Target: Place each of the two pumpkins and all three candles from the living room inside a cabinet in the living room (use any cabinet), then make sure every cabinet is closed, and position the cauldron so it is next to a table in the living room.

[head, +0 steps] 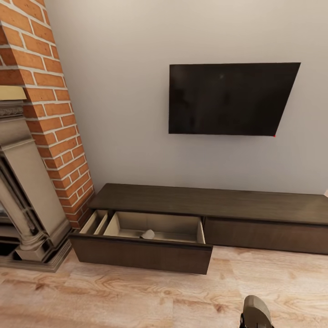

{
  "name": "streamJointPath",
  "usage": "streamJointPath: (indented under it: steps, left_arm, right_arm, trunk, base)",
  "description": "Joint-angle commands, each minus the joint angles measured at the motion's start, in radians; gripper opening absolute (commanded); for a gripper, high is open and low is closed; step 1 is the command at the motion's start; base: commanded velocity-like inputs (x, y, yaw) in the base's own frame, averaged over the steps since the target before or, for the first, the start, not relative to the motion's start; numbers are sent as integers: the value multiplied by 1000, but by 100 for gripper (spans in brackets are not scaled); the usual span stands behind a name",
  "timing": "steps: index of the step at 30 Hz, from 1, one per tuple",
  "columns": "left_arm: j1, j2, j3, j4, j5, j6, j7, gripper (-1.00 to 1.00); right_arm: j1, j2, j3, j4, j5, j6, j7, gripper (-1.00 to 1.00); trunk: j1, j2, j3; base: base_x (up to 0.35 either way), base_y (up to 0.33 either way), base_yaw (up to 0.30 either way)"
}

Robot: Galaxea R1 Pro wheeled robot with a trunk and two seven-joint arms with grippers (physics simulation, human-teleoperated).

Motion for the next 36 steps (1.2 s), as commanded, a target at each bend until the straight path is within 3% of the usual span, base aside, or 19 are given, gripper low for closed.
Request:
streamJointPath:
  steps: [1, 5, 8, 16, 17, 18, 20, 21, 23, 24, 26, 28, 36]
  left_arm:
    - [0, 0, -8, -1, 1, -5, 8, 100]
    - [0, 0, -8, -1, 1, -9, 9, 100]
    - [-1, 0, -7, -1, 0, -9, 10, 100]
    - [-1, 6, -5, -1, 0, -49, 10, 100]
    - [-1, 7, -5, -1, 0, -63, 10, 100]
    - [-1, 9, -4, -1, 1, -81, 10, 100]
    - [0, 10, -4, -1, 1, -88, 10, 100]
    - [0, 10, -4, 0, 2, -93, 10, 100]
    - [-1, 11, -4, -1, 2, -93, 10, 100]
    - [-1, 11, -4, -1, 2, -94, 10, 100]
    - [-1, 11, -4, -1, 2, -94, 10, 100]
    - [-1, 11, -4, 0, 2, -95, 10, 100]
    - [0, 11, -4, -1, 3, -96, 10, 100]
  right_arm:
    - [-8, -12, 9, -41, -16, 20, -12, -100]
    - [-60, -33, 1, -141, -62, 144, -17, -100]
    - [-144, -54, -1, -173, -77, 269, -19, -100]
    - [-408, -101, -15, -186, -85, 541, -19, -100]
    - [-445, -103, -19, -186, -85, 583, -19, -100]
    - [-519, -103, -26, -187, -91, 681, -19, -100]
    - [-579, -102, -33, -190, -108, 774, -18, -100]
    - [-633, -92, -36, -194, -136, 911, -14, -100]
    - [-645, -77, -36, -204, -145, 971, -9, -100]
    - [-652, -33, -33, -219, -149, 1031, -3, -100]
    - [-654, -14, -29, -223, -148, 1045, -1, -100]
    - [-655, 25, -4, -225, -146, 1053, 18, -100]
    - [-653, 51, 57, -226, -146, 1059, 49, -100]
  trunk:
    - [0, 0, -1]
    - [0, 0, -1]
    - [0, 0, -1]
    - [0, 0, -1]
    - [0, 0, -1]
    - [0, 0, -1]
    - [0, 0, -1]
    - [0, 0, -1]
    - [0, 0, -1]
    - [0, 0, -1]
    - [0, 0, -1]
    - [0, 0, -1]
    - [0, 0, -1]
  base:
    - [0, 0, 0]
    - [0, 0, 0]
    - [0, 0, 0]
    - [0, 0, 0]
    - [0, 0, 0]
    - [0, 0, 0]
    - [0, 0, 0]
    - [0, 0, 0]
    - [0, 0, 0]
    - [0, 0, 0]
    - [0, 0, 0]
    - [0, 0, 0]
    - [1, 0, 0]
